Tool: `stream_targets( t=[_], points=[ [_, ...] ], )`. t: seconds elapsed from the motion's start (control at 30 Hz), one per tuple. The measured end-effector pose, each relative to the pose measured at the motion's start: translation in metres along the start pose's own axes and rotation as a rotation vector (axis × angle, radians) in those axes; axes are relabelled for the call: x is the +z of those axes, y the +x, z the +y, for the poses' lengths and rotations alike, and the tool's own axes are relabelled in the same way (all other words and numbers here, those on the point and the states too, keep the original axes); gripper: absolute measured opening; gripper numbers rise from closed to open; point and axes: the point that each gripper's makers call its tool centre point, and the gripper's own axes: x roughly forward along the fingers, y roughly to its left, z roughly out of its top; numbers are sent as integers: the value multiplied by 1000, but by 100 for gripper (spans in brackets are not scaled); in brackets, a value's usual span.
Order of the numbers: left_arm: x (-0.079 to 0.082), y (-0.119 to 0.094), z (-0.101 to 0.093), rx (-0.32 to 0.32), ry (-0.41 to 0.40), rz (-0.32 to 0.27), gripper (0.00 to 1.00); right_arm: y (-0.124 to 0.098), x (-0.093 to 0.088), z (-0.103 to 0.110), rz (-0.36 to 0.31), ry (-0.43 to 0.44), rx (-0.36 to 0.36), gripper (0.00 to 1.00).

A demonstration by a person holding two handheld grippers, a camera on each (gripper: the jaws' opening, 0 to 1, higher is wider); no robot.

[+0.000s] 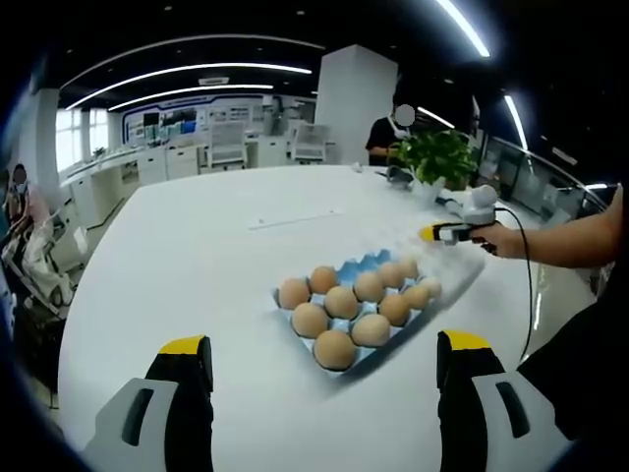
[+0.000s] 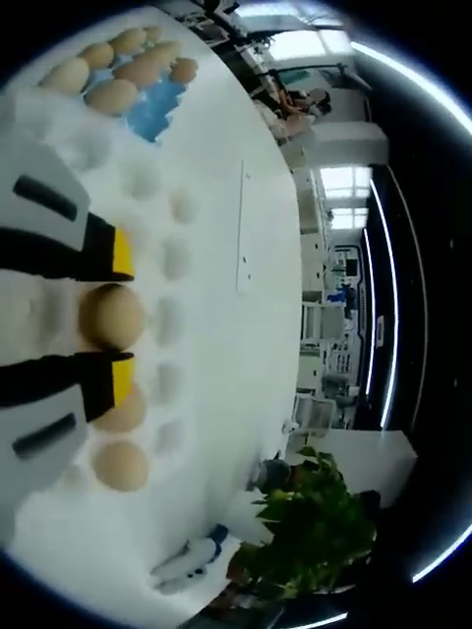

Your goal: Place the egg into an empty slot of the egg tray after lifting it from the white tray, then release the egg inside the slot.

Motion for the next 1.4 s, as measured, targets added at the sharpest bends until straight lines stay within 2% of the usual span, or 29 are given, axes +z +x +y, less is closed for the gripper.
stream_targets(
  t=[0.13,0.23,0.33,0.47,0.63,0.7,0.8,0.93,1.17,1.4],
  points=[
    [1,1,-1,-3,0,-3,95,1,0,-2,2,36,-5,27],
    [2,0,-2,-5,2,-5,95,-3,2,-5,-9,120,-14,26],
    [1,-1,1,2,-2,-6,95,-10,11,-8,-74,245,-8,26],
    [-2,-1,2,3,-5,0,95,-21,26,1,-132,269,31,26],
    [-2,0,1,-1,-5,-1,95,-28,46,38,-186,278,128,26],
    [-2,0,1,0,-5,-3,95,-25,53,44,-201,279,159,26],
    [-3,-1,3,5,-7,-2,95,-26,61,67,-212,257,201,26],
    [-4,-2,4,8,-11,-3,95,-29,72,98,-226,280,270,26],
    [-5,-2,4,8,-14,-3,95,-29,76,141,-215,271,359,26],
    [-5,-2,3,5,-12,-4,95,-24,75,175,-189,267,434,26]
  ],
)
